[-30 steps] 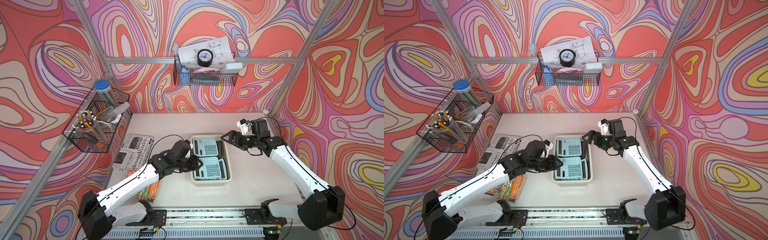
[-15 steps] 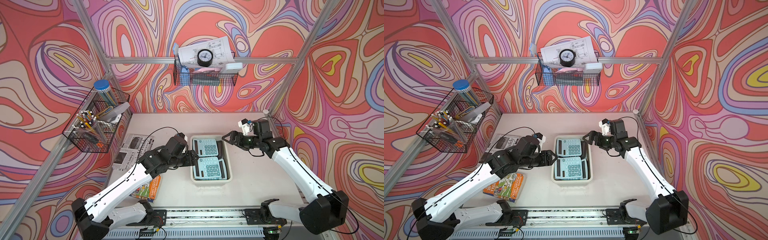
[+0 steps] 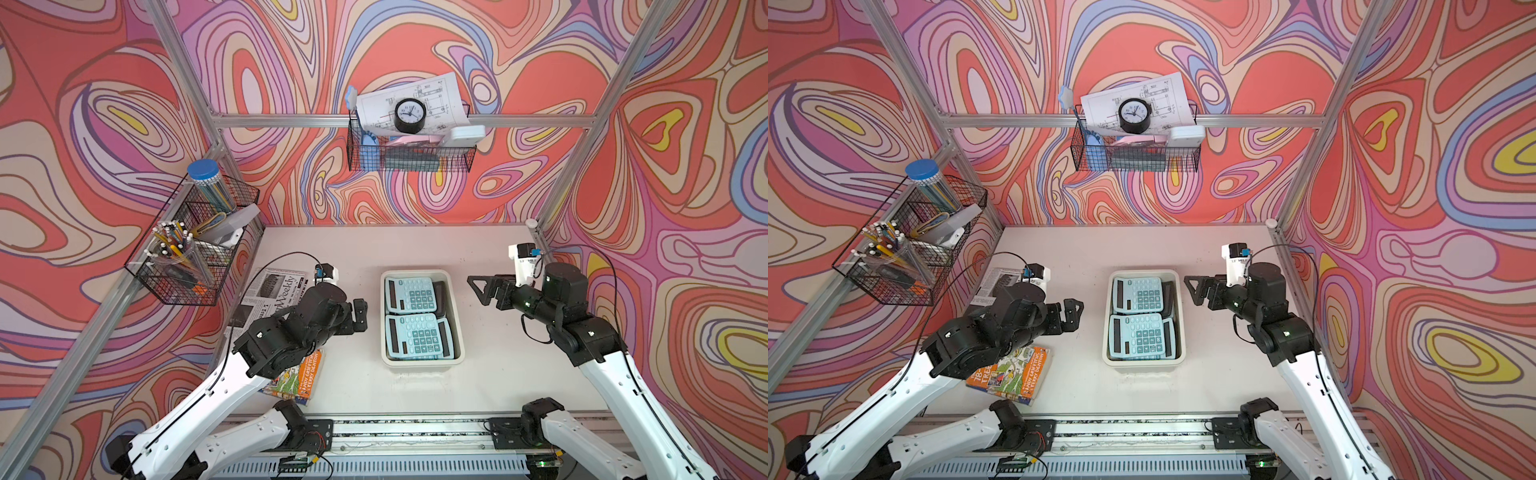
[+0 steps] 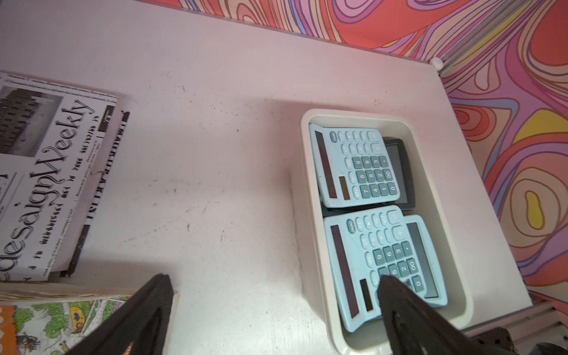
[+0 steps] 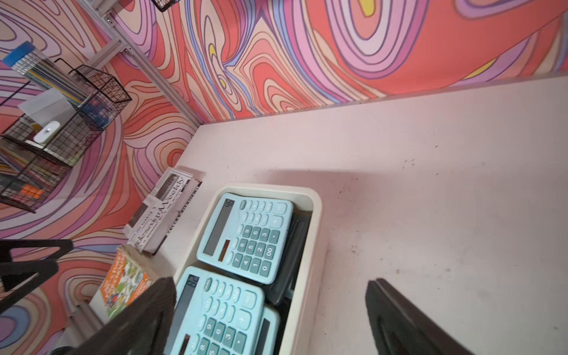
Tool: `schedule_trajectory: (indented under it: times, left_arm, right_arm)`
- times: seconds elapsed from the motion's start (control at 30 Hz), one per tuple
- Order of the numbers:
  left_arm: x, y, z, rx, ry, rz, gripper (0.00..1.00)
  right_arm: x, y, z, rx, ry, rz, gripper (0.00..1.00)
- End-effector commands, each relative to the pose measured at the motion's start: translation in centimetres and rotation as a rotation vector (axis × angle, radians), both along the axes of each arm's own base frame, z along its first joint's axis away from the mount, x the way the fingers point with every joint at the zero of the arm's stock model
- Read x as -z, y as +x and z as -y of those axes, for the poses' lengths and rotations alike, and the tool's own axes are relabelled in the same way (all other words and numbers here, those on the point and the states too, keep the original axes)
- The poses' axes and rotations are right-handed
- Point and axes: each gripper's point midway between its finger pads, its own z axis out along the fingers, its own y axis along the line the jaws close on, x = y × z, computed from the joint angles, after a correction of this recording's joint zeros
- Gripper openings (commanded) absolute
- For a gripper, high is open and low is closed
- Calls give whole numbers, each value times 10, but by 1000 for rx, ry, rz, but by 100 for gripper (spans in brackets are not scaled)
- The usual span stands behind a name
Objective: Put the calculator in the storage box
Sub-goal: Place the calculator in the storage box, then reset both arms
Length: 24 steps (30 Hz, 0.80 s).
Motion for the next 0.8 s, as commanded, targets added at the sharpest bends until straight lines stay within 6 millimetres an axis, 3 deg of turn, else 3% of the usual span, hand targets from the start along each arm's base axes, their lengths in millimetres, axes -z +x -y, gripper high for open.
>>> schedule_trajectory:
  times: [0.0,0.23,0.47,0.6,0.77]
  left_arm:
    - [9,17,-9,-34,101,89,98]
    - [37,64,-12,-40,87,157,99]
    - [59,101,-52,-129,183,220,98]
    - [75,112,-77,-180,198,246,98]
    - [98,115,-108,-252,222,259,98]
  right_arm:
    - [-3,11,29,136,-123,123,98]
    - [8,12,69,355,-185,247,98]
    - [40,24,94,480,-306,271,98]
    - [60,34,104,545,-339,278,98]
    - [100,41,138,685,-436,225,98]
